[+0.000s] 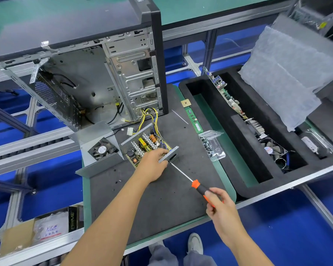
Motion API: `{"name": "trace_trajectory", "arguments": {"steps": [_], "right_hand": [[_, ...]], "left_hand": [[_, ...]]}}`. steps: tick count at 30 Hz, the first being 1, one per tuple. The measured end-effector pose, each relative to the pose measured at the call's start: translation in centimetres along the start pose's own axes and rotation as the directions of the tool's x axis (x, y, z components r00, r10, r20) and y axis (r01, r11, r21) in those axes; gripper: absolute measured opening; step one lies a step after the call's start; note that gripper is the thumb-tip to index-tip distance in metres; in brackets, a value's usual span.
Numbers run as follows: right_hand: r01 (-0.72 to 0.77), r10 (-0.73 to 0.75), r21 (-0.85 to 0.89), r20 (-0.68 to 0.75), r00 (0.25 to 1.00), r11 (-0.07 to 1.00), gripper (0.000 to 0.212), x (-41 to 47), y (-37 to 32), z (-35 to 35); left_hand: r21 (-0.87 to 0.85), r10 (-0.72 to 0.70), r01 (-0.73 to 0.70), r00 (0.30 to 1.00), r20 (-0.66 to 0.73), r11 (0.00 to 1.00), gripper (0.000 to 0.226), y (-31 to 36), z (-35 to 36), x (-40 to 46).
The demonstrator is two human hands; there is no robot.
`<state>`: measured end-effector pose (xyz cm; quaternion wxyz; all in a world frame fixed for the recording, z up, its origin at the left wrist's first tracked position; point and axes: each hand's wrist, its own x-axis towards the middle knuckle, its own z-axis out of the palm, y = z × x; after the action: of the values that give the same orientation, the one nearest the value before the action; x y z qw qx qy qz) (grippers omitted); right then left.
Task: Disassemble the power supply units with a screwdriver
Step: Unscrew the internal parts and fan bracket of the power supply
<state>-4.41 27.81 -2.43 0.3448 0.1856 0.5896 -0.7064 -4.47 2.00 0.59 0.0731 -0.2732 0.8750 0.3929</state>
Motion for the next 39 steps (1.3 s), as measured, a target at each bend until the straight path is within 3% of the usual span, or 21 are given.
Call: {"name": "trace_trajectory", "arguments": {"steps": [3,5,7,10,13,17,21,23,27,30,33,37,39], "right_hand": [[-0.192,0.191,0.052,0.025,0.981,0.980,0.057,0.5,-0.5,-0.2],[-0.173,0.175,-0.053,0.044,0.983,0.984,0.044,0.7,-0.5,-0.6],[-0.053,0.056,-0.050,0.043,0.998,0.997,0.021,0.7,-0.5,-0.8],[-0.062,0.057,0.055,0.094,0.994,0.997,0.034,0.4,-0.9,-0.5],[-0.212,0.217,-0.058,0.081,0.973,0.975,0.061,0.5,-1.0,-0.6],[-0.123,0.123,-0.013,0.104,0.987,0.992,0.034,0.4,-0.7,-0.7],[-0.184,0.174,0.095,0.098,0.980,0.978,0.055,0.3,-0.9,0.1],[-0.221,0.218,0.057,0.063,0.974,0.974,0.063,0.6,-0.8,-0.2],[-0.095,0.093,0.039,0.041,0.995,0.995,0.037,0.8,-0.7,-0.6],[-0.037,0.035,0.151,0.015,0.999,0.988,0.053,0.7,-1.1,-0.4],[-0.169,0.169,0.056,0.006,0.986,0.984,0.075,0.9,-1.7,-1.0],[-0.198,0.194,0.019,0.128,0.973,0.980,0.044,0.9,-2.1,-1.6],[-0.218,0.215,-0.005,0.187,0.959,0.976,0.044,0.7,-2.0,-1.2]], "left_hand": [[0.004,0.000,0.000,1.000,0.002,1.000,0.040,0.0,0.0,0.0],[0.002,-0.004,0.004,1.000,0.002,1.000,0.039,-0.1,0.0,0.0],[0.004,0.000,0.000,1.000,0.002,1.000,0.039,-0.1,0.0,0.1],[0.010,0.003,-0.003,1.000,0.002,1.000,0.038,0.0,0.0,0.1],[0.004,-0.006,0.006,1.000,0.000,1.000,0.037,-0.1,0.0,0.1],[0.009,-0.005,0.005,1.000,0.006,1.000,0.039,0.0,0.0,0.1],[-0.005,-0.004,0.004,1.000,0.000,1.000,0.038,0.0,0.0,-0.1],[-0.015,-0.009,0.009,1.000,0.004,1.000,0.037,0.1,0.0,-0.1],[-0.010,0.000,0.000,1.000,0.002,1.000,0.036,0.1,0.0,-0.1],[-0.001,0.003,-0.003,1.000,0.000,1.000,0.036,0.2,-0.1,-0.2],[-0.001,0.004,-0.004,1.000,0.000,1.000,0.035,0.2,-0.1,-0.2],[-0.002,0.005,-0.005,1.000,-0.002,1.000,0.035,0.1,-0.1,-0.3],[0.001,0.007,-0.007,1.000,-0.004,1.000,0.034,0.2,-0.1,-0.3]]}}
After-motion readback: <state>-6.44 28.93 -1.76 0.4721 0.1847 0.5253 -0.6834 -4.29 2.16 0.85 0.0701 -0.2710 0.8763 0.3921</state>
